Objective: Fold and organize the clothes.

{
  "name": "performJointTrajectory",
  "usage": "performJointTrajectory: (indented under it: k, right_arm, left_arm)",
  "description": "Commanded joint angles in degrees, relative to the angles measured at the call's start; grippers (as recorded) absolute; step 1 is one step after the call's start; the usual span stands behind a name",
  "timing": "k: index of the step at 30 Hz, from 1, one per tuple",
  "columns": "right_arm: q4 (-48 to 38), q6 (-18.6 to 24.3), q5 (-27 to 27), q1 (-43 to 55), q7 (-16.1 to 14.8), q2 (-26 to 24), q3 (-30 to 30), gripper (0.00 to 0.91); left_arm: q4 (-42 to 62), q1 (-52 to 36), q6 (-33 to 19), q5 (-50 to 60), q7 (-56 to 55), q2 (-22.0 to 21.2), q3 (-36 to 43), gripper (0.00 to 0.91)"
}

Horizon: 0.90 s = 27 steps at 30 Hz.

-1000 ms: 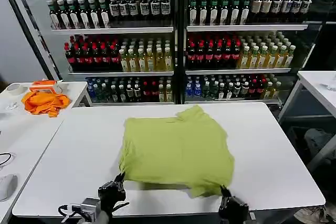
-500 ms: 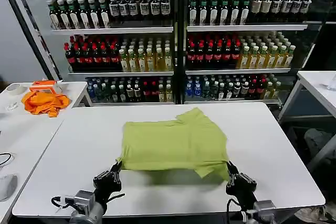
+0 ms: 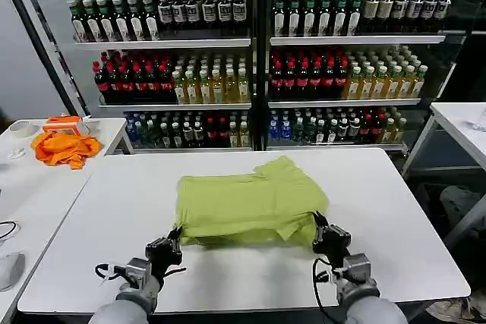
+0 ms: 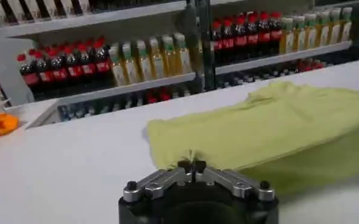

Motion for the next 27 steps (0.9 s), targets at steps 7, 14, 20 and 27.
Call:
performJointTrajectory:
  k: [7,14,20,27]
  right_arm:
    - [-9.9,0.1,-6.5,4.9,-1.0,3.5,-3.6,0.907]
    - [-5.6,1.6,-5.6,0.1,-2.5,3.7,-1.1,0.907]
    - [0.0,1.0,-4.2,-6.2,-2.2,3.8,3.4,0.907]
    - [0.1,-6.6,1.1,-7.8,-1.1,5.0,6.2,0.907]
  left_arm:
    - [9.0,-6.8,-0.5,0.4,-0.1,-0.9,2.5,0.635]
    - [6.0,-2.1,-0.2,0.5,-0.5,-2.0,0.1,0.907]
    - [2.7,1.9,-0.3,0.4,-1.2,-3.5,-2.4,0.907]
    - [4.9,0.7,-0.4,-0.2,-1.5,-3.9,-2.3,0.907]
